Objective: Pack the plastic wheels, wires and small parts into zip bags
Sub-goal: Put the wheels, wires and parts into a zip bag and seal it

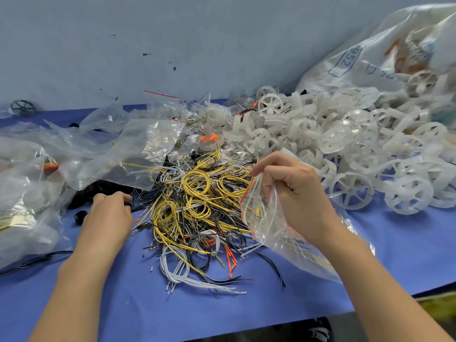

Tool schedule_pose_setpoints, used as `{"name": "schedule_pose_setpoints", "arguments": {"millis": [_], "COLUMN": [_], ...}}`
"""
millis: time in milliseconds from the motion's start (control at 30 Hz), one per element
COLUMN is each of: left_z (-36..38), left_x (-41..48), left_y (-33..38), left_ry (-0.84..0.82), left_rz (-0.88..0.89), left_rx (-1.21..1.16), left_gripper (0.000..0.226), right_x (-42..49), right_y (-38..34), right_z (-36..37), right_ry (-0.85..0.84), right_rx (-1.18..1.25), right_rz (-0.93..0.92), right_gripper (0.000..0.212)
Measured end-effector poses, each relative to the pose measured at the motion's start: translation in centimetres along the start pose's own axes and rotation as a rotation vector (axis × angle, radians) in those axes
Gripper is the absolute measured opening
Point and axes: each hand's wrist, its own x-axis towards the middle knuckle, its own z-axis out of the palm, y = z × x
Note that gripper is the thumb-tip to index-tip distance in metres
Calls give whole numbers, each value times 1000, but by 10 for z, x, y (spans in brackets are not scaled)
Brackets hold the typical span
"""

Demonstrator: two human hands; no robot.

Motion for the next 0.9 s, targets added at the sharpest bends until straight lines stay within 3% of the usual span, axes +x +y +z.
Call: {"name": "schedule_pose_setpoints", "arguments": {"millis": [167, 267, 333, 400, 467, 533, 700, 900], "left_z": [-9, -27, -41, -51, -53, -49, -30, -38], "left_x": [-1, -10, -28, -52, -70, -82, -100, -93], "left_y": [5, 25, 50, 77, 97, 113, 138, 143], "left_ry": [134, 202, 51, -276, -538, -605, -498, -735], "left_rz": [28, 131, 201, 278, 338, 363, 431, 342], "left_rx": [-47, -342, -733, -1082, -1280, -1274, -876, -1038], "left_gripper": [32, 26, 18, 20, 24, 23, 15, 30], "right_x": [0, 0, 0, 0, 1, 1, 0, 2], "right_y": [1, 1, 1, 1, 1, 1, -3, -3], "right_z": [0, 0, 1, 4, 6, 9, 17, 16], "right_ry": [6, 7, 8, 10, 24, 36, 9, -6], "right_rx": [-5, -7, -9, -16, -35, -56, -86, -44], "right_rz": [14, 21, 28, 33, 33, 22, 3, 22], "right_gripper": [58, 60, 60, 60, 60, 58, 37, 37]}}
